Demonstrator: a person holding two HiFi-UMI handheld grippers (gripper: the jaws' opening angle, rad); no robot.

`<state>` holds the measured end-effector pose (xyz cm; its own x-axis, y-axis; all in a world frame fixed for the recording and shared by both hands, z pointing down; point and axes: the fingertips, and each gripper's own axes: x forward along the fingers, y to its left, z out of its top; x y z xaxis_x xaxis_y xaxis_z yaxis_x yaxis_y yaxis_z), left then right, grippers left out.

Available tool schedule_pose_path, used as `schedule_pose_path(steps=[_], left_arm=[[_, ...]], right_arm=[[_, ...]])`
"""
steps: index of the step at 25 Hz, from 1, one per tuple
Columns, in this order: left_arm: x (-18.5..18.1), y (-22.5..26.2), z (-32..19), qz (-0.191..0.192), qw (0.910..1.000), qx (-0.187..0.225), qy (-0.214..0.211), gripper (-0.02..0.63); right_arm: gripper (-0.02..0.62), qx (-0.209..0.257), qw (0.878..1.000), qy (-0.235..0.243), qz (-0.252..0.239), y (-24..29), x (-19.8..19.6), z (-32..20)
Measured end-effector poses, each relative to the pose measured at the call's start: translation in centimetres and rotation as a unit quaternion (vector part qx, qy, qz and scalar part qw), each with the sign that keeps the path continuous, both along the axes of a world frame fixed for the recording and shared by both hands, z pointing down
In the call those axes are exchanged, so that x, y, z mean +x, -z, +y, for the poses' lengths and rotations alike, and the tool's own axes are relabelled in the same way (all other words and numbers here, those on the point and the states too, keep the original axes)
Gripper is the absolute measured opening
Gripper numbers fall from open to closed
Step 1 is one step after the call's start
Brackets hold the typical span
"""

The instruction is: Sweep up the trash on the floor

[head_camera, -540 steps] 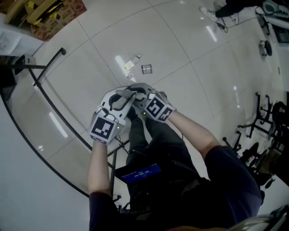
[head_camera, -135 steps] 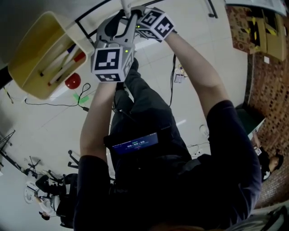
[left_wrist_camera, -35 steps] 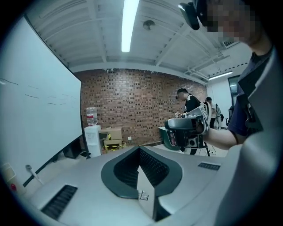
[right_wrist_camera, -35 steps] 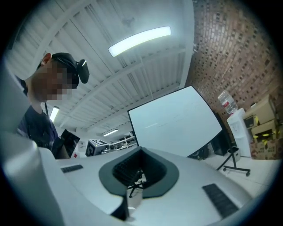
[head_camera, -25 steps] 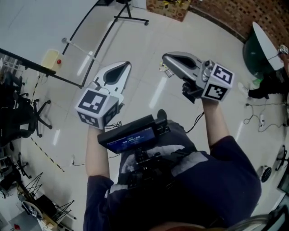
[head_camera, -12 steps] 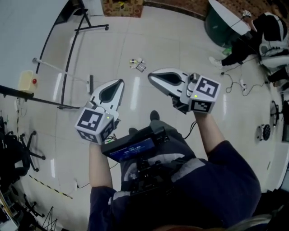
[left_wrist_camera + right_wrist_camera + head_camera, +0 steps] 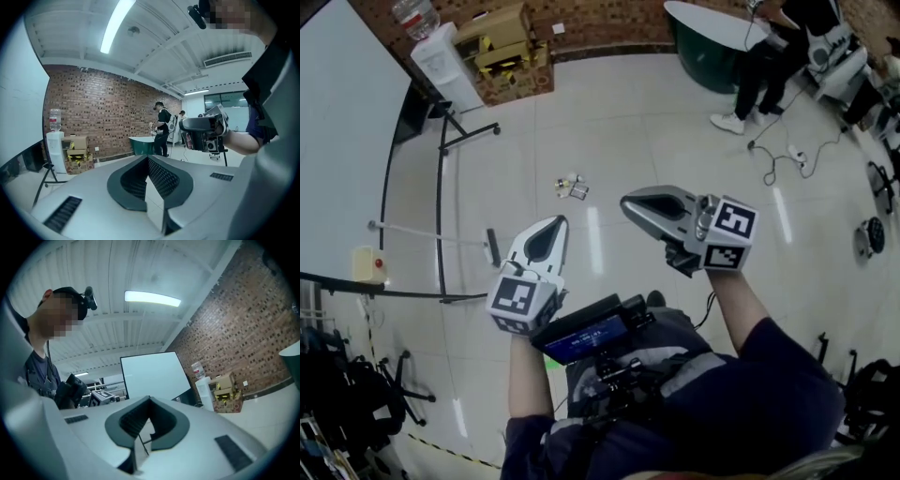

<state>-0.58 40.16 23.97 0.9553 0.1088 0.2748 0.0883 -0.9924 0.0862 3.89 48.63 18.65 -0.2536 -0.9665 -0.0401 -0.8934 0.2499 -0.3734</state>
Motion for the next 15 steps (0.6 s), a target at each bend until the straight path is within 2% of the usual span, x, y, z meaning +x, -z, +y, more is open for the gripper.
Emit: schedule_pose_path(steps=[3,6,8,11,15], left_arm=[[2.3,0.6,5.1,-0.006,0.999,0.035,-0.026,0.008],[3.7,-1.9,7.3,-0.018,0.9968,0.071,-0.031,0.008],[4.5,-2.4,7.7,-0.025,0.9976,0.063,-0.018,0.008],[5.6,1.6,8.4,-0.019,0.9989,0.037,0.02,0.008],[3.6,1.3,6.7,-0.014,0.9972,0.041,0.06,0.008]], right_arm=[[0.008,0.001,1.0,-0.008,-0.021,-0.6,2.0,4.2],[0.008,0.002,0.999,-0.007,-0.034,-1.0,4.3,6.9],[0.008,-0.001,0.999,0.003,-0.04,-0.9,5.5,7.8],[0.008,0.002,0.999,0.025,-0.044,-0.6,6.6,8.3],[0.008,-0.002,0.997,0.057,-0.061,-1.4,5.9,7.2]])
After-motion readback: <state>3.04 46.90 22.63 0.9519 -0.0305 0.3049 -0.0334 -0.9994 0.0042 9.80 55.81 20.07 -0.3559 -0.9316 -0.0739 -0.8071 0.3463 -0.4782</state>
